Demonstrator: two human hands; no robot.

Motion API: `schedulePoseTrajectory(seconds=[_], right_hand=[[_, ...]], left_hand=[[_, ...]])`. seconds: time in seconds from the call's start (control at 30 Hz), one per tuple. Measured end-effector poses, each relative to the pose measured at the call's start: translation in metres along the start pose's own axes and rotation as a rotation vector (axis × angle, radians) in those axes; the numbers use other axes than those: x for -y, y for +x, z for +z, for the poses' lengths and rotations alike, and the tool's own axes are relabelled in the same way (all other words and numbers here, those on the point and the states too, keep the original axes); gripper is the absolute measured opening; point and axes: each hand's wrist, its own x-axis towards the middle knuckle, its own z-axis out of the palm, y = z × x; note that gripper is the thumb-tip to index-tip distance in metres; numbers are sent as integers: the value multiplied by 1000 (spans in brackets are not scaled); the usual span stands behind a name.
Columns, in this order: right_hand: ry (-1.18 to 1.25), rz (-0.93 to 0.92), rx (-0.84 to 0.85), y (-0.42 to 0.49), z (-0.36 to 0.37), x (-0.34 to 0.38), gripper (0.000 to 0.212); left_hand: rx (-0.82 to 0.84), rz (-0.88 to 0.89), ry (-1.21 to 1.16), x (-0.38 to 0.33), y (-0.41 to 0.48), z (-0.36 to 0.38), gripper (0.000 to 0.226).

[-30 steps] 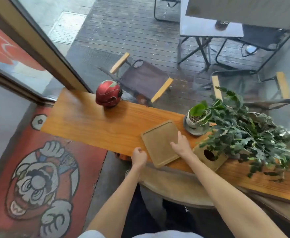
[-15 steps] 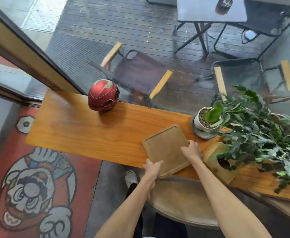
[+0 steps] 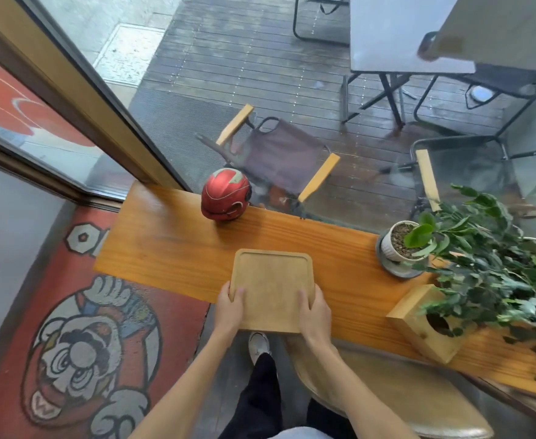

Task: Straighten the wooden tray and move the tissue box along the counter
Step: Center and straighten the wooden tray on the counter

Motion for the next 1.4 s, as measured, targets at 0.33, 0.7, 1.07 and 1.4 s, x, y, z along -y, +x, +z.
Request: schedulePoseTrajectory(seconds=[0.33, 0.7, 1.07, 1.4], right_hand=[[-1, 57, -91, 9, 42, -2, 51], [118, 6, -362, 75, 68, -12, 54], [-58, -154, -609, 113, 99, -27, 45], [-717, -452, -227, 91, 66, -65, 84]], left_hand=[[-65, 123, 151, 21, 29, -30, 56], [-73, 390, 212, 11, 108, 3, 44], [-191, 574, 430, 37, 172, 23, 46], [-15, 779, 1073, 65, 149, -18, 81]])
